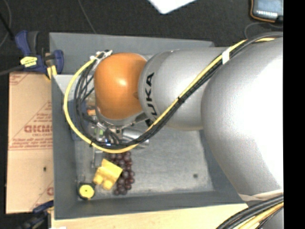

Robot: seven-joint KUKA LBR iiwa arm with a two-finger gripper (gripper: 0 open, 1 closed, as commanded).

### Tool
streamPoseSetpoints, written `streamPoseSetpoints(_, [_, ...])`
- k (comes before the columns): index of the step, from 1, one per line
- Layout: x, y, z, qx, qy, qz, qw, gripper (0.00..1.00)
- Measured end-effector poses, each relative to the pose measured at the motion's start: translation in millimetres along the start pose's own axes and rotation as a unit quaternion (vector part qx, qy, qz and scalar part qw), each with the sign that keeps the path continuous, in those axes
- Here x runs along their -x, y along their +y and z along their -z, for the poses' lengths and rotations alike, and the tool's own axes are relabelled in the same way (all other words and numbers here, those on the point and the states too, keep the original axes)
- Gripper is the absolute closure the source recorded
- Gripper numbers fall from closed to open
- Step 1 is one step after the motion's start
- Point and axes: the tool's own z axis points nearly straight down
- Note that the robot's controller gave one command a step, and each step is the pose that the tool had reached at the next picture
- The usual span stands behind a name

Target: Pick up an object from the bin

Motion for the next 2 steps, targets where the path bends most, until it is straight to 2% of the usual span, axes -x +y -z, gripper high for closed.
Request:
streamPoseSetpoints(1, [2.2,-1,5,0.001,-0.0039,-0.002,1.0,0.0])
streamPoseSetpoints(2, [10.0,-20,-24,0.002,-0.0055,-0.039,0.9992,0.0])
